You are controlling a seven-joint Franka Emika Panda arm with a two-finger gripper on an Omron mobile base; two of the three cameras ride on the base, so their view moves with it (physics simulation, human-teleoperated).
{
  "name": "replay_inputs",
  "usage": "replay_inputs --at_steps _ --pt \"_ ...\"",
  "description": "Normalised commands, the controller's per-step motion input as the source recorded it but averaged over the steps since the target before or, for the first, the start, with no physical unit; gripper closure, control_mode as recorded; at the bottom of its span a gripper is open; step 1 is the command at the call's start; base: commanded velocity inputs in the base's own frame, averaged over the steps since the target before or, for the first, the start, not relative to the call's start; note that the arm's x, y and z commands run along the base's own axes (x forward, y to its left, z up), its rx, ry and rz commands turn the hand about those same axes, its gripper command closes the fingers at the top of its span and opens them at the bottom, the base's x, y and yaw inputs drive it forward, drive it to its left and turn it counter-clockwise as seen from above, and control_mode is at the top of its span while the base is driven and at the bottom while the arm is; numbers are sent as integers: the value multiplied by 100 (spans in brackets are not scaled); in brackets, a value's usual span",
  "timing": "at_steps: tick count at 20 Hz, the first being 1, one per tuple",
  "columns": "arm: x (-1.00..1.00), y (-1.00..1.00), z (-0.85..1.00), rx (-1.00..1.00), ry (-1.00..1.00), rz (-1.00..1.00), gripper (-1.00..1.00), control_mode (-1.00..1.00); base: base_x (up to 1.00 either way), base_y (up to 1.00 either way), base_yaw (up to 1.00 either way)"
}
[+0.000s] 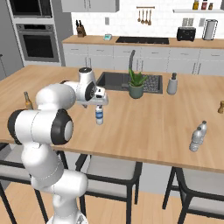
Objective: Move the plastic bottles in the middle to the plastics group, and the glass bottles in the middle to the glass group.
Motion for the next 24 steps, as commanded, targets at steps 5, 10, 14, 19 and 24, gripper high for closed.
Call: replay_inputs --at_steps 5,10,14,19,24 --pt "25 0 -37 0 -8 -5 -100 -100 0 0 0" --pt "24 0 -15 0 -7 -4 -100 -100 0 0 0" --pt "44 0 -5 0 -3 -3 -100 -100 0 0 0" --pt "39 0 -2 0 0 -1 -100 -100 0 0 0" --pt "11 0 -19 0 0 0 -100 -100 0 0 0"
